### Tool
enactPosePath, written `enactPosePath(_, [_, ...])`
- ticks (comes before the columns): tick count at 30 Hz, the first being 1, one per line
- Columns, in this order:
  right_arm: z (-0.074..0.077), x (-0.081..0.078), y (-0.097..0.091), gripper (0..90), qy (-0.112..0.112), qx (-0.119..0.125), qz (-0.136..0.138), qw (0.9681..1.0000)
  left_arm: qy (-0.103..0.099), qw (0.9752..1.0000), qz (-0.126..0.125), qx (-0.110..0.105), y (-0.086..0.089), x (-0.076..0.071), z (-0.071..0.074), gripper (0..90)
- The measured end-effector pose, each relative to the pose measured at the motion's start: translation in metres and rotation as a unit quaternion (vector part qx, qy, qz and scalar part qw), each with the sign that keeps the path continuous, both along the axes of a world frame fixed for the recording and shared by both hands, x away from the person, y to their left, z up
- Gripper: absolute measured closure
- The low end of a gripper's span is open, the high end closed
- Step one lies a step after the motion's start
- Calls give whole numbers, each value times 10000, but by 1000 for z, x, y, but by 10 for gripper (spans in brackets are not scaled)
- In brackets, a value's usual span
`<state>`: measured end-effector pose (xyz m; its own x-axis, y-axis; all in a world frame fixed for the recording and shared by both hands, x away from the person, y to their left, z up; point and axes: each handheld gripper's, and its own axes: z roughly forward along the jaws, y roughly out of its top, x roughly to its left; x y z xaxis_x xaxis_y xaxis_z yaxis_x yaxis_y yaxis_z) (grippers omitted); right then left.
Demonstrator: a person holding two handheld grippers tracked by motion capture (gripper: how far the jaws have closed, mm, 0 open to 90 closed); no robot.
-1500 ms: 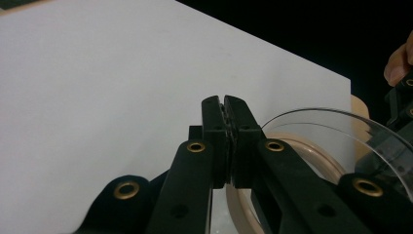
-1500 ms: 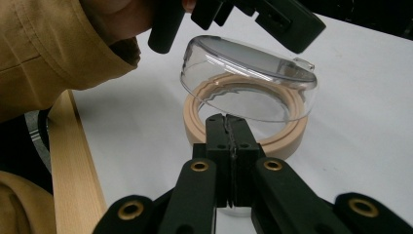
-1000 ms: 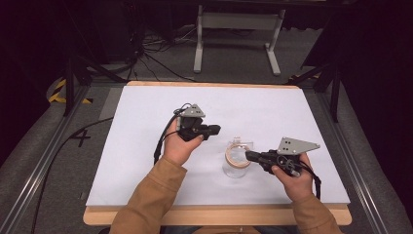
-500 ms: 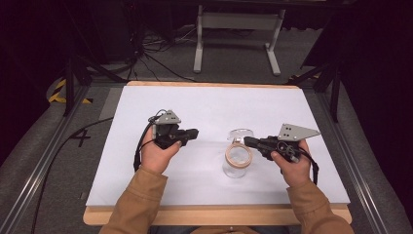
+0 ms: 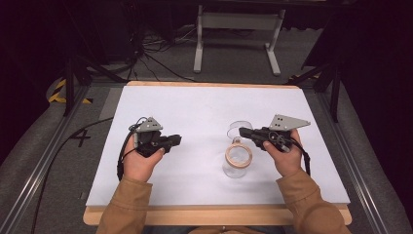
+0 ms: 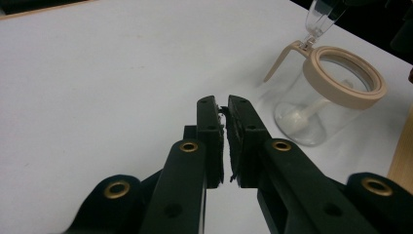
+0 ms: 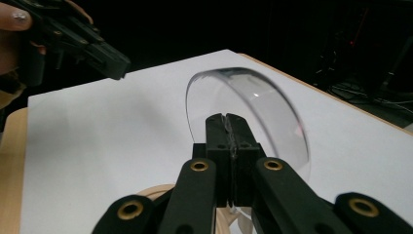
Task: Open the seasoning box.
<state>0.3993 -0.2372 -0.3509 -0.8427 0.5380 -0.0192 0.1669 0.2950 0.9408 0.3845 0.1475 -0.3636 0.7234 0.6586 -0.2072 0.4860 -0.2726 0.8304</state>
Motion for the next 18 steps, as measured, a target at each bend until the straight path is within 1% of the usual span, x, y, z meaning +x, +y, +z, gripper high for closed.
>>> enactPosePath(2, [-1, 2, 0, 900, 41, 2, -68, 10000, 41, 10000, 43, 16, 2, -1, 0, 839])
enactPosePath(4, [-2, 3, 0, 900, 72, 45, -56, 9999, 53, 10000, 73, 1, 2, -1, -1, 835])
enactPosePath(8, [-1, 1, 2, 899, 29, 28, 2, 10000, 95, 10000, 7, 15, 1, 0, -2, 829])
enactPosePath(10, [1, -1, 1, 898, 30, 51, 19, 10000, 60, 10000, -19, 39, 0, 1, -1, 823])
enactPosePath(13, [5, -3, -3, 883, 5, 76, 8, 10000, 48, 10000, -81, 20, -1, 2, 1, 797])
enactPosePath(14, [7, -5, -7, 866, -12, 77, -16, 10000, 67, 9999, -105, 43, -2, 3, 1, 777])
enactPosePath(16, [10, -7, -14, 816, 19, 110, -15, 9999, -8, 9998, -128, 138, -4, 4, 1, 739])
enactPosePath(17, [13, -8, -19, 787, 27, 117, -11, 9999, 4, 9997, -151, 188, -4, 5, 0, 718])
enactPosePath(18, [15, -10, -24, 769, -7, 104, -71, 9999, 30, 9996, -190, 200, -5, 6, 0, 711])
